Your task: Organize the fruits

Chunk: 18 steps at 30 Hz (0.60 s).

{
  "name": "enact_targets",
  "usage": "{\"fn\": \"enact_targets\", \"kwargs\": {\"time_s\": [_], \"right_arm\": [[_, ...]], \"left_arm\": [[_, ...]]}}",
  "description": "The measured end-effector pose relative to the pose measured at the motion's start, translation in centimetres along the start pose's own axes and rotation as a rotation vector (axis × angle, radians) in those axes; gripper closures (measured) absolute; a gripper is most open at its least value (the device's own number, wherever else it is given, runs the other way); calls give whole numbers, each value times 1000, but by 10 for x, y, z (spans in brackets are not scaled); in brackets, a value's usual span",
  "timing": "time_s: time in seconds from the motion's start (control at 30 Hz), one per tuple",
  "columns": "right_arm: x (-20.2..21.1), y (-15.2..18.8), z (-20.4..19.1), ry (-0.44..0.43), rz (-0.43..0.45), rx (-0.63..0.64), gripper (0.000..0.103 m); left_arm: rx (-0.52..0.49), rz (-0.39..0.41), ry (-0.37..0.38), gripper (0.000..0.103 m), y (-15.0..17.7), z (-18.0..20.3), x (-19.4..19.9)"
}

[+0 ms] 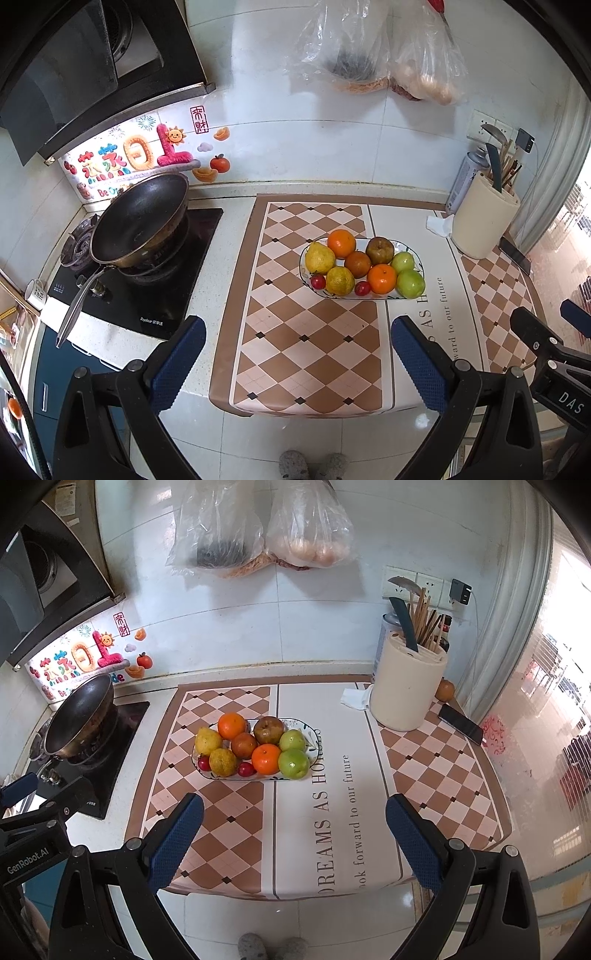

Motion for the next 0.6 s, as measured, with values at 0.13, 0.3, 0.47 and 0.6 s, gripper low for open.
{"fn": "enact_targets", "kwargs": {"time_s": [0.13,0.3,0.47,0.6], "right_arm": [[2,0,1,1,2,-2,2],[5,1,3,1,5,-1,2],[7,2,5,1,2,-7,2],[12,4,9,0,0,-8,2]], "left_arm": [[-3,8,-4,0,1,0,4],[-6,8,1,0,2,1,5],[-9,5,6,0,3,3,7],[-16,2,11,0,6,6,7]]}}
Point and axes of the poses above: each gripper's, at about its wrist camera, not at the fingertips, and x roughly against the way its jaws point, z to its right, y to its underside, the point moved 1 cm from there along -x, roughly the way its jaws point, and after that the axes turned 1 degree about z, right-handed, at the moved point
